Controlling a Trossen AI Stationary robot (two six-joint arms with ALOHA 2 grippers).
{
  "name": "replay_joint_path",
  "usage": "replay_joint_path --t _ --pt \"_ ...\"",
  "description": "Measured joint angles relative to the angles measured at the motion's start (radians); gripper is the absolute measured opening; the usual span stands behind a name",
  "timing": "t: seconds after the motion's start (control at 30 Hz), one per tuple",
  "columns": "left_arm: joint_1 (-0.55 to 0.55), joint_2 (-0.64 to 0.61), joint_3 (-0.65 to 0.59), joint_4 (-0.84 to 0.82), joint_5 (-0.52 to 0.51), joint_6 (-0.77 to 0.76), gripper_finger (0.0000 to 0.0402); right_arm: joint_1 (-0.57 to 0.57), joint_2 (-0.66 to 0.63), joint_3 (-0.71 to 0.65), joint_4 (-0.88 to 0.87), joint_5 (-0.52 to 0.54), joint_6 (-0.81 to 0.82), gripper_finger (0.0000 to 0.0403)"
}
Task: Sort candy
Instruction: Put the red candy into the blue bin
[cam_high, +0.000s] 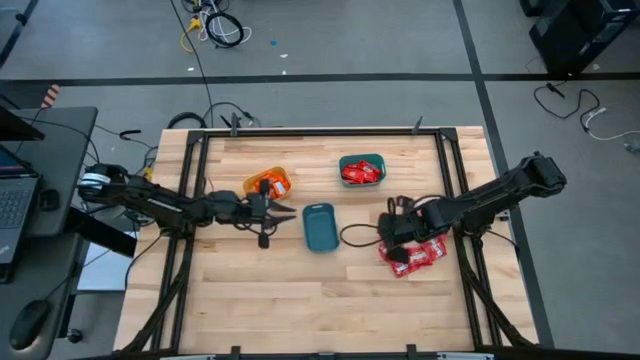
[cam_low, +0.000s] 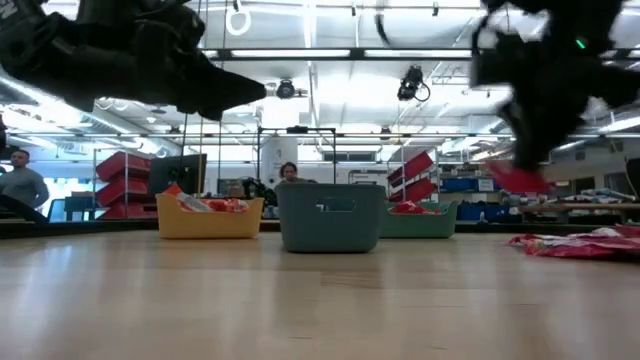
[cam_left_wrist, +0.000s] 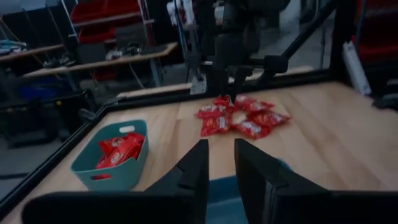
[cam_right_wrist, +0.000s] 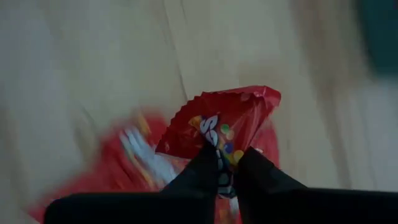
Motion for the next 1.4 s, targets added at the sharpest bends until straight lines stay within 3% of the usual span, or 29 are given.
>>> replay_joint_path --t 0.23,0.4,0.63,0.9,1.27,1.4 --pt "0.003 0.000 -0.075 0.134 0.068 -0.045 0.0008 -0.073 0.044 0.075 0.454 0.002 -0.247 0.0015" --pt "0.003 0.000 -0.085 0.138 0.070 -0.064 0.0007 -0.139 0.161 0.128 0.620 -0.048 -0.334 0.0029" --pt "0.003 0.000 -0.085 0.136 0.070 -0.063 0.0003 -0.197 0.342 0.255 0.627 -0.091 -0.360 0.0029" --pt "0.003 0.001 -0.085 0.129 0.070 -0.064 0.0003 -0.219 0.452 0.309 0.622 -0.142 -0.359 0.0064" --pt "0.003 0.001 -0.085 0.126 0.070 -0.065 0.0003 -0.227 0.454 0.311 0.612 -0.142 -0.356 0.0112" --pt "0.003 0.001 -0.085 0.125 0.070 -0.065 0.0003 -0.223 0.392 0.314 0.446 -0.142 -0.323 0.0119"
